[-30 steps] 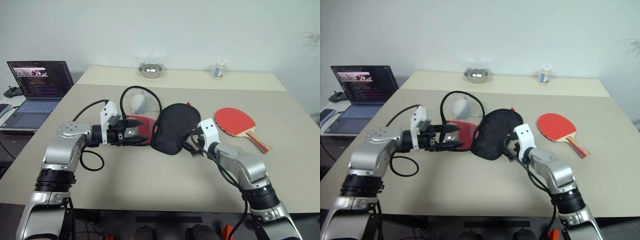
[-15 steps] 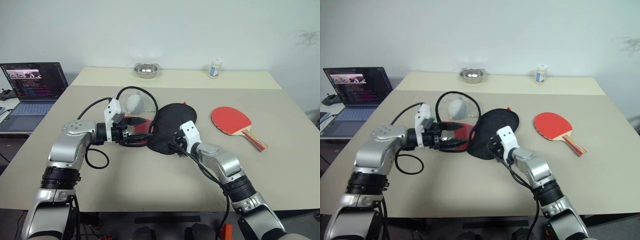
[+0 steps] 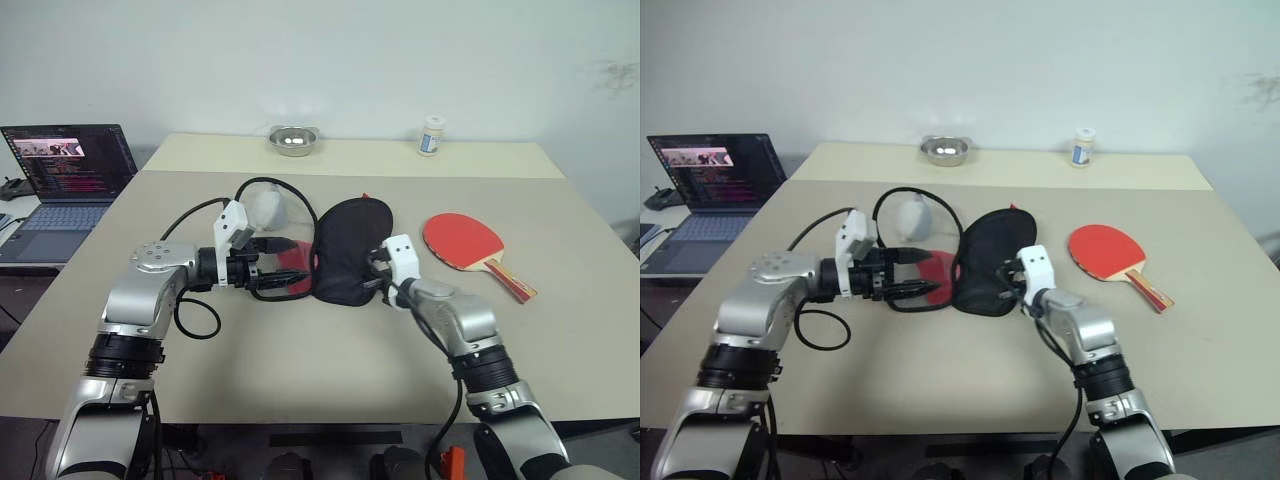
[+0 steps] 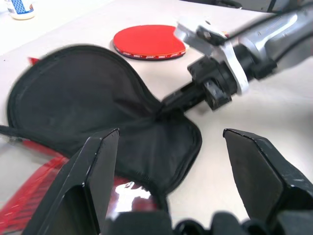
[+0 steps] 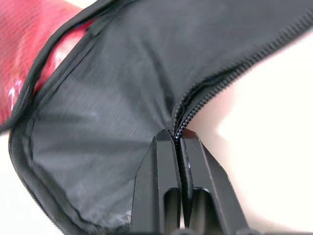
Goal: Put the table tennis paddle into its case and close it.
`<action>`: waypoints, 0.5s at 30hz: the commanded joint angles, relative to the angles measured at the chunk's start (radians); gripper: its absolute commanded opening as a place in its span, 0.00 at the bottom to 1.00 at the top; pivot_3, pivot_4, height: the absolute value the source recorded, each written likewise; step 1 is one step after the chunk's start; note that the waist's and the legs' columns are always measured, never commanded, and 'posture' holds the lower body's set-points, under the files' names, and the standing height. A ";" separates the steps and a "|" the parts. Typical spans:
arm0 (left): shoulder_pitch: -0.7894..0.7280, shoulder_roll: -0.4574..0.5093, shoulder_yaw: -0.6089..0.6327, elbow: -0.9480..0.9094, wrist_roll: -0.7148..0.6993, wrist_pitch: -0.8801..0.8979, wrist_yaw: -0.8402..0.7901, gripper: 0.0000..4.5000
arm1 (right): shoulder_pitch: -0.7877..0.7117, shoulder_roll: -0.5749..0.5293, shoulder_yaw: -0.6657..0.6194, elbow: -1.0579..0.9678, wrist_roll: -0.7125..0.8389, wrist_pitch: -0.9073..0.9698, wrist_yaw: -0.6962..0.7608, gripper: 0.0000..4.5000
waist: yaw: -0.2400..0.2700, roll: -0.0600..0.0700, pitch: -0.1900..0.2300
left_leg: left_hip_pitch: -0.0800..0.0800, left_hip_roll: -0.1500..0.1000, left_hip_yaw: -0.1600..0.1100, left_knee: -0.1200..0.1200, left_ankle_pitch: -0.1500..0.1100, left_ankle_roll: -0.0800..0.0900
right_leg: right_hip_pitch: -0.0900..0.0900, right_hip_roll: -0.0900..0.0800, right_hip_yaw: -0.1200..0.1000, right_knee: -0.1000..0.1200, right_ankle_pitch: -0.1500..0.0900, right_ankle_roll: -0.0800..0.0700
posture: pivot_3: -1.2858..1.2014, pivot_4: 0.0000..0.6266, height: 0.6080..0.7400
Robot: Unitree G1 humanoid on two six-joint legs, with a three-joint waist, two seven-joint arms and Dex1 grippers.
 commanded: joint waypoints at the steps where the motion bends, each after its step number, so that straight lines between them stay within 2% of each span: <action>1: -0.043 -0.033 -0.023 -0.020 -0.011 -0.024 -0.009 0.82 | 0.026 -0.036 -0.081 -0.116 0.048 0.084 -0.003 0.01 | 0.001 0.000 0.000 | 0.000 0.000 0.000 0.000 0.000 0.000 | 0.000 0.000 0.000 0.000 0.000 0.000 | 0.52 0.24 1.00; 10: -0.075 -0.078 -0.061 0.019 -0.005 -0.052 -0.029 0.82 | 0.114 -0.046 -0.173 -0.307 0.105 0.227 -0.050 0.01 | -0.003 0.000 0.000 | -0.001 0.001 0.000 -0.001 0.000 0.000 | -0.002 0.002 0.000 0.001 0.000 0.000 | 0.52 0.24 1.00; 15: -0.095 -0.089 -0.071 0.056 0.003 -0.076 -0.045 0.82 | 0.132 -0.059 -0.184 -0.331 0.122 0.255 -0.046 0.01 | -0.003 0.000 0.000 | -0.001 0.001 0.000 -0.001 0.000 0.000 | -0.002 0.002 0.000 0.000 0.000 0.000 | 0.52 0.24 1.00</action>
